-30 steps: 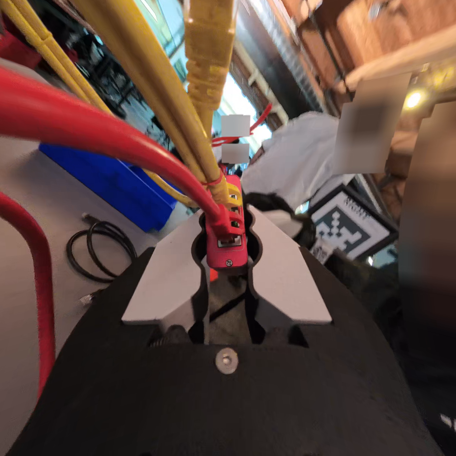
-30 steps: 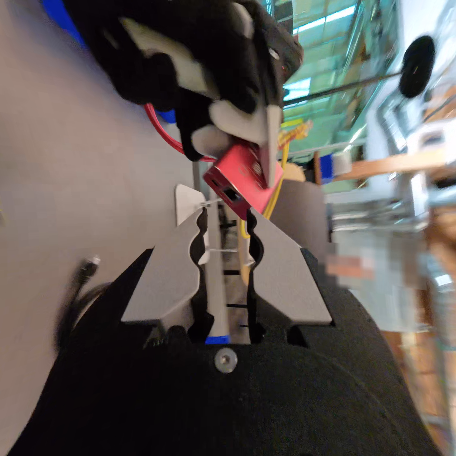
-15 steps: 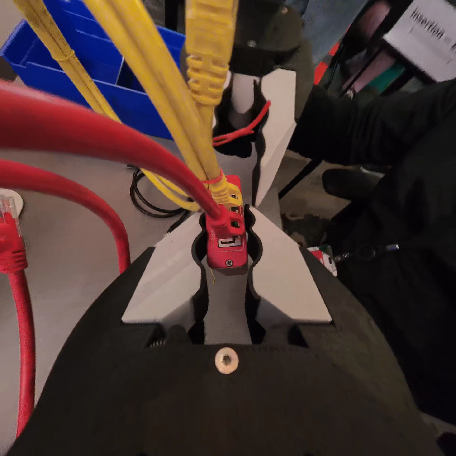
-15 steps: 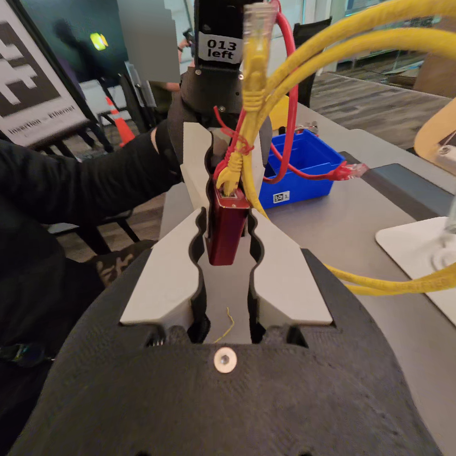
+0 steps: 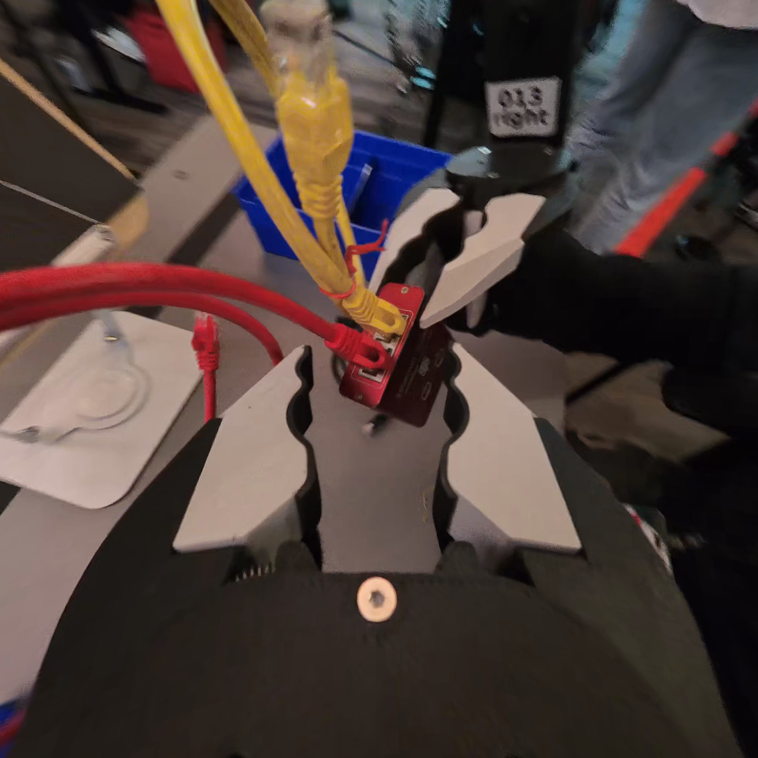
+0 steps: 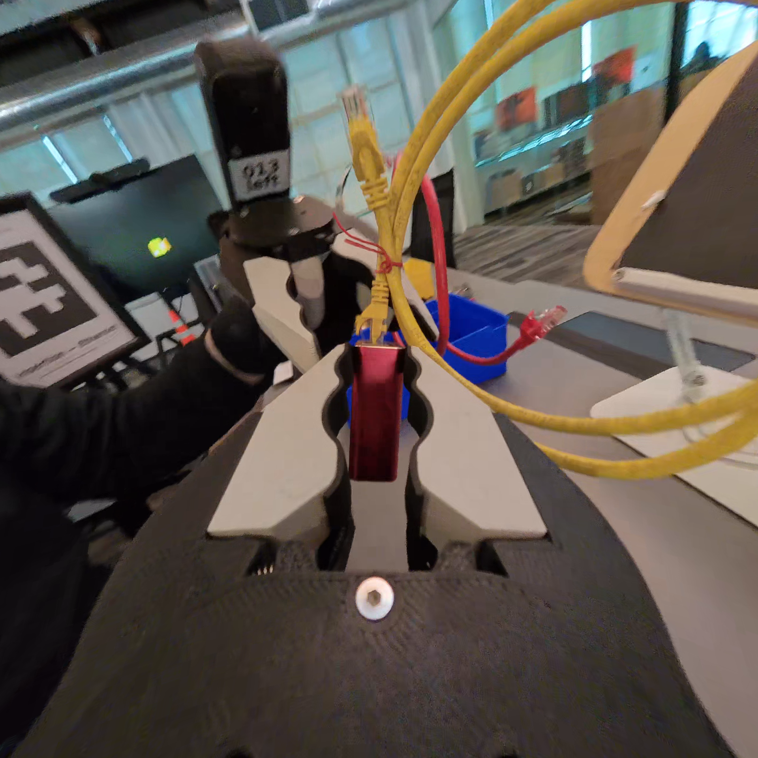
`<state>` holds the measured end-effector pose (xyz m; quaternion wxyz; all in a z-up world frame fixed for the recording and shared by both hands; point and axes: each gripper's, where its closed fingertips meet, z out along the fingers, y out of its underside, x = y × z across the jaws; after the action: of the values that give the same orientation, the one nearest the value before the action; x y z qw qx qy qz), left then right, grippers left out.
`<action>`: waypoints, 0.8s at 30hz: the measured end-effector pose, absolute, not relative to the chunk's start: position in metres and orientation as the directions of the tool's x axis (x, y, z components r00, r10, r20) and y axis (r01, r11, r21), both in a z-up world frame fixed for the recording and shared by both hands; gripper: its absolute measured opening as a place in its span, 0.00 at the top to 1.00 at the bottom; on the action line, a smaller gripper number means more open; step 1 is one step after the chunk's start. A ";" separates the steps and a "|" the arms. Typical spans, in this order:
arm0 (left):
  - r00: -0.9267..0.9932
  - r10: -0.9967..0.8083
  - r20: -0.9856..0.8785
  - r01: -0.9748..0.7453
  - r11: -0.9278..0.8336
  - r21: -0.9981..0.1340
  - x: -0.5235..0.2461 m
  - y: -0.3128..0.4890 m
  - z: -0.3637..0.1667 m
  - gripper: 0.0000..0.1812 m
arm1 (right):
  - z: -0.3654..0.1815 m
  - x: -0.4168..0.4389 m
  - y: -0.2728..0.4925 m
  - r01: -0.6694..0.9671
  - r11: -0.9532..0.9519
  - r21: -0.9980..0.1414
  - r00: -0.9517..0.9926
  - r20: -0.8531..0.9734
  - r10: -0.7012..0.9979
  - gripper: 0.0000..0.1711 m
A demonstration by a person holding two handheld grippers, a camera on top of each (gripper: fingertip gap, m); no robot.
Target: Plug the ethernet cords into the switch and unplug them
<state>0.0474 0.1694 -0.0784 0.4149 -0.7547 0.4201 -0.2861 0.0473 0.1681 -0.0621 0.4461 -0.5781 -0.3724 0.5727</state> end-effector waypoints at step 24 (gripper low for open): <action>0.347 -0.908 -0.236 -0.765 -0.129 -0.631 0.047 0.170 -0.103 0.74 | -0.100 0.040 0.160 0.104 -0.456 -0.884 -0.008 -0.459 0.888 0.87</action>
<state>0.0471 0.1698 -0.1029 0.3460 -0.7442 0.5620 -0.1029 0.0403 0.1598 -0.0996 0.3345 -0.6196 -0.4002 0.5865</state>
